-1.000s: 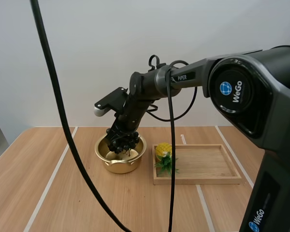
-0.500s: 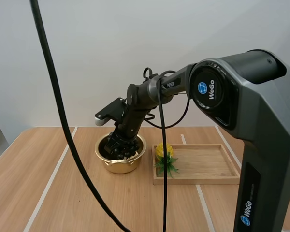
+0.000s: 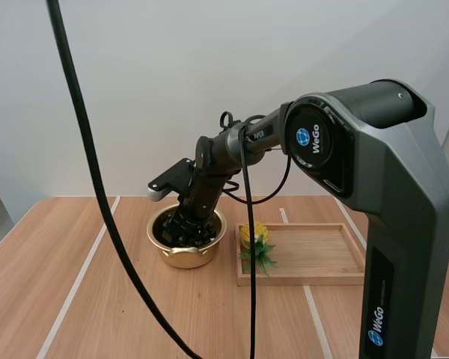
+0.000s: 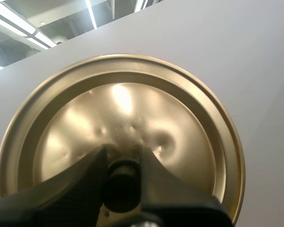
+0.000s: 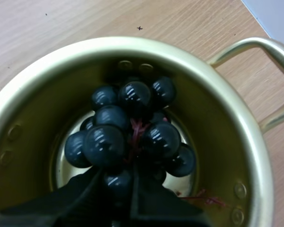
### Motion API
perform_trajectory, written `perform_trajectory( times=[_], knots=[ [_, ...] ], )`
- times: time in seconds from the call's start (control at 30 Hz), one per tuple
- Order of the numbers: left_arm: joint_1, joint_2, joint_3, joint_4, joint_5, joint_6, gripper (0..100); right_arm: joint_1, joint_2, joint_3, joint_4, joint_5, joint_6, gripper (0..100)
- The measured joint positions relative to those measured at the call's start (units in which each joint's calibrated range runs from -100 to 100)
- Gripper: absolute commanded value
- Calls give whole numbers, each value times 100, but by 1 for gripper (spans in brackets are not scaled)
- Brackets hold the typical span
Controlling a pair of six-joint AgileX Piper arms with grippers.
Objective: Open the pot, put the grape inside, and close it
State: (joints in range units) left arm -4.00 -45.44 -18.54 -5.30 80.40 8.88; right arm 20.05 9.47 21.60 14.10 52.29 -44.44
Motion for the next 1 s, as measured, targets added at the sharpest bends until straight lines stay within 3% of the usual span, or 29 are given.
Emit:
perform_trajectory(
  times=[0.07,0.13,0.17,0.2,0.6,1.0],
  knots=[
    [0,0,0,0,39,0,0,0,0,0,22,0,0,28],
    [0,0,0,0,37,0,0,0,0,0,48,22,0,69],
    [0,0,0,0,37,0,0,0,0,0,48,56,0,96],
    [0,0,0,0,56,0,0,0,0,0,67,66,0,100],
    [0,0,0,0,179,0,0,0,-209,0,223,133,-8,100],
    [0,0,0,0,230,0,0,0,-2049,0,267,179,220,100]
  ],
)
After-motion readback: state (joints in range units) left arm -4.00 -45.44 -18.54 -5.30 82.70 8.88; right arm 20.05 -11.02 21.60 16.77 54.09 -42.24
